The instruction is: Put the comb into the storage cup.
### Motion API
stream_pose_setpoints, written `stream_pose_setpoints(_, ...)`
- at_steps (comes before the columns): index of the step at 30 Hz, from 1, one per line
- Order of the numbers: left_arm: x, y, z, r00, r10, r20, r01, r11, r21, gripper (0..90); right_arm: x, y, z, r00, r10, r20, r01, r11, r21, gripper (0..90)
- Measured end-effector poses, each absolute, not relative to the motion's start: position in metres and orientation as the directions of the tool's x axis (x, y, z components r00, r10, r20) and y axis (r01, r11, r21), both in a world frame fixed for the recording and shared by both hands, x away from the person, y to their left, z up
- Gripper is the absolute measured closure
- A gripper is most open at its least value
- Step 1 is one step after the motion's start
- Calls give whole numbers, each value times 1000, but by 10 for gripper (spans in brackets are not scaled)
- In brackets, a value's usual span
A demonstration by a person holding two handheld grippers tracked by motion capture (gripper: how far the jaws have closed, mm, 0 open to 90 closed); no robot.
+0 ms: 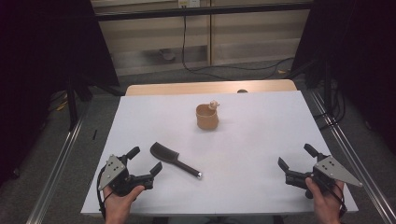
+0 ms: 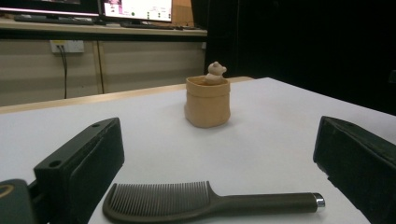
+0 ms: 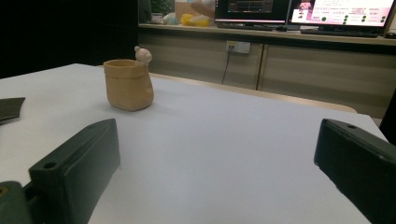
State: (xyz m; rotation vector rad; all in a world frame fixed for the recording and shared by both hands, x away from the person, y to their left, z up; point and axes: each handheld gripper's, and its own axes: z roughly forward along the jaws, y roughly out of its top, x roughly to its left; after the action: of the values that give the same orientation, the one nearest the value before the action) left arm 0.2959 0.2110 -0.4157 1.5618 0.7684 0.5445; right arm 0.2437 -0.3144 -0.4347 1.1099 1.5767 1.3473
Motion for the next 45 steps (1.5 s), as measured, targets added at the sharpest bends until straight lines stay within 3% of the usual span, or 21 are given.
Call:
stream_pose_setpoints(24,327,174,-404,672,735,-94,165,-25,986,63,245,-314,-435,-332,943,-18,134,66,989,0)
stream_pose_setpoints(27,330,172,-408,673,737,-65,144,-45,988,62,245,-314,-435,-331,943,-18,134,66,989,0)
stream_pose_setpoints(32,331,172,-418,665,742,-91,170,-31,985,75,244,-314,-435,-334,942,-20,131,68,989,0)
stream_pose_setpoints(40,335,167,-421,682,725,-97,180,-38,983,267,245,-313,-436,-336,942,-18,135,67,988,0)
stream_pose_setpoints(45,334,166,-421,697,707,-118,192,-26,981,327,245,-314,-436,-334,942,-19,136,68,988,0)
